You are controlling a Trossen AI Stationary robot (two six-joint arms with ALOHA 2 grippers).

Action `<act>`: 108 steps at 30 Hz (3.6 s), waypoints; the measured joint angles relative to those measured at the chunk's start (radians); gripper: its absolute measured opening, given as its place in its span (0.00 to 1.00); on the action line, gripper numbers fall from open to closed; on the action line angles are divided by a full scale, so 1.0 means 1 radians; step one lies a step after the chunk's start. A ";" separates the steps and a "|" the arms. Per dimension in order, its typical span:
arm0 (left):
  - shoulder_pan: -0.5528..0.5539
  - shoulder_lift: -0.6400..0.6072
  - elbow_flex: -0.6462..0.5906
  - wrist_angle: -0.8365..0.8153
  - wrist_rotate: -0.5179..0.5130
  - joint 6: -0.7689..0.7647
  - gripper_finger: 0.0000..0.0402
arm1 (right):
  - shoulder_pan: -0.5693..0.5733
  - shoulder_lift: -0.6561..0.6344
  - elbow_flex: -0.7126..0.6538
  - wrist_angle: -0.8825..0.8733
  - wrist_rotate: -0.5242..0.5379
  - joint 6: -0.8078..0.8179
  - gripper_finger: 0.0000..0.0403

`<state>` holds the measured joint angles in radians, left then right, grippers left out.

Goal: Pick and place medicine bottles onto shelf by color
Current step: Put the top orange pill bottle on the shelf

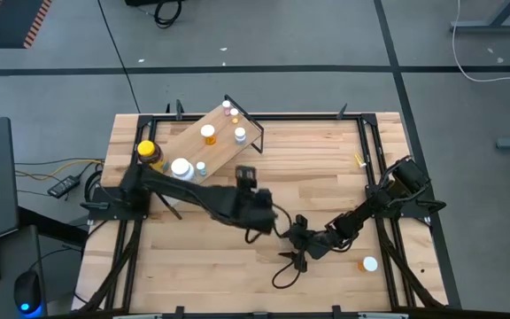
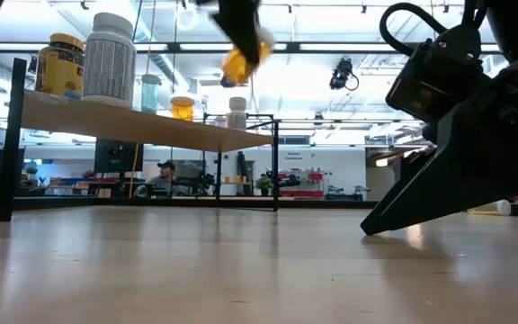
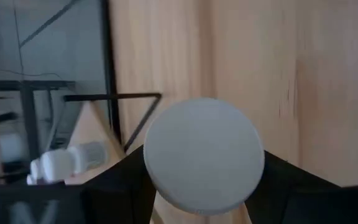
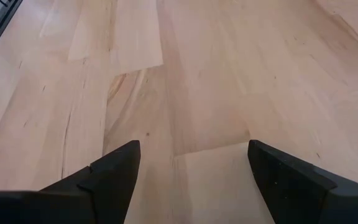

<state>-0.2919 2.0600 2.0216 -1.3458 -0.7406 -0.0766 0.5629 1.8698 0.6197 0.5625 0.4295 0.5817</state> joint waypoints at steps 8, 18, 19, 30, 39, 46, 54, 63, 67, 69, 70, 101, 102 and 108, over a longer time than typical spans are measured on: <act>0.074 -0.191 0.001 0.018 -0.079 -0.236 0.50 | 0.000 0.000 0.000 0.003 0.000 0.003 0.76; 0.218 -0.228 0.001 0.008 -0.089 -0.488 0.49 | 0.000 0.000 -0.001 0.006 0.003 0.005 0.76; 0.232 -0.227 0.000 0.003 -0.082 -0.489 0.50 | 0.000 0.001 -0.001 0.007 0.003 0.005 0.76; 0.260 -0.229 -0.037 0.039 -0.077 -0.499 0.49 | 0.019 0.001 -0.001 0.005 0.021 0.004 0.76; 0.249 -0.324 -0.283 0.147 -0.121 -0.541 0.49 | 0.031 0.002 -0.001 -0.003 0.044 0.022 0.76; 0.249 -0.506 -0.551 0.412 -0.100 -0.540 0.48 | 0.032 0.002 -0.001 -0.006 0.047 0.025 0.76; 0.276 -0.602 -0.683 0.536 -0.052 -0.542 0.48 | 0.032 0.002 -0.001 -0.002 0.049 0.026 0.76; 0.339 -0.585 -0.688 0.541 0.036 -0.532 0.49 | 0.032 0.002 -0.001 0.000 0.050 0.027 0.76; 0.367 -0.570 -0.689 0.544 0.046 -0.520 0.48 | 0.032 0.002 -0.001 0.001 0.051 0.027 0.76; 0.379 -0.567 -0.689 0.538 0.051 -0.519 0.49 | 0.032 0.002 -0.001 0.001 0.051 0.027 0.76; 0.383 -0.561 -0.689 0.539 0.060 -0.519 0.49 | 0.032 0.002 -0.001 0.000 0.051 0.027 0.76; 0.416 -0.469 -0.689 0.489 0.083 -0.553 0.53 | 0.033 0.002 -0.001 -0.010 0.052 0.028 0.76; 0.418 -0.469 -0.689 0.479 0.082 -0.563 0.54 | 0.033 0.002 -0.001 -0.010 0.052 0.028 0.76; 0.419 -0.468 -0.688 0.459 0.084 -0.582 0.56 | 0.033 0.001 -0.001 -0.010 0.052 0.028 0.76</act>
<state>0.1272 1.5917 1.3334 -0.8872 -0.6571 -0.6590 0.5961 1.8713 0.6190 0.5526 0.4820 0.6102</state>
